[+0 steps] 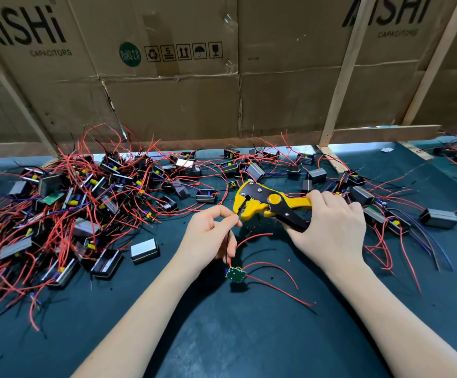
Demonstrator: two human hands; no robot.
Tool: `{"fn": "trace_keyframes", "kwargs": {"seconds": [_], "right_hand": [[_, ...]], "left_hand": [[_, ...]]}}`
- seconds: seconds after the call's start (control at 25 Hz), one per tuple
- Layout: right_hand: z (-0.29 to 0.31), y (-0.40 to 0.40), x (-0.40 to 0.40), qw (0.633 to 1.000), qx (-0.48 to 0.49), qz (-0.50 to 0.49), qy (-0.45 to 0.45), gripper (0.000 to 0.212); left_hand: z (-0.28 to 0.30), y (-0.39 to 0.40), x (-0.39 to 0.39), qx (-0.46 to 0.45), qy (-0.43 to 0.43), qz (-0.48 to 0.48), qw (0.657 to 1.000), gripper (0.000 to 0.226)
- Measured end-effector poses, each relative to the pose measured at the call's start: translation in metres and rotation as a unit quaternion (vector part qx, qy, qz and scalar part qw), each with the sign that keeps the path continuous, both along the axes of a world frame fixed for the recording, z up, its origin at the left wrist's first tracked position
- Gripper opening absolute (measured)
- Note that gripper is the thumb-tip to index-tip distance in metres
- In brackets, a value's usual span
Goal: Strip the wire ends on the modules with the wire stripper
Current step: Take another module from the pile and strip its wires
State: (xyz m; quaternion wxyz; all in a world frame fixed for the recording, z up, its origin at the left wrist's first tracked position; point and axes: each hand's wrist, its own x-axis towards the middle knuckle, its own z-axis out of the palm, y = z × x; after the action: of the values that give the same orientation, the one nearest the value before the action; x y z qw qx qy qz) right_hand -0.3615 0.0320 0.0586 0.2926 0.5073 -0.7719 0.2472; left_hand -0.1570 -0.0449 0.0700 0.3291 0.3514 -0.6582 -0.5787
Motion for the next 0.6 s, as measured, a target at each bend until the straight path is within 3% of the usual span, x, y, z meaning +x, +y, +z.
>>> {"fn": "trace_keyframes", "kwargs": {"seconds": [0.16, 0.6], "right_hand": [[0.0001, -0.0008, -0.0005, 1.0, -0.01, -0.016, 0.01, 0.059], [0.0045, 0.0014, -0.0027, 1.0, 0.017, 0.002, 0.007, 0.049]], "left_hand": [[-0.0008, 0.0001, -0.0009, -0.005, -0.005, 0.002, 1.0, 0.019], [-0.0005, -0.0001, -0.0002, -0.019, 0.003, 0.003, 1.0, 0.019]]}}
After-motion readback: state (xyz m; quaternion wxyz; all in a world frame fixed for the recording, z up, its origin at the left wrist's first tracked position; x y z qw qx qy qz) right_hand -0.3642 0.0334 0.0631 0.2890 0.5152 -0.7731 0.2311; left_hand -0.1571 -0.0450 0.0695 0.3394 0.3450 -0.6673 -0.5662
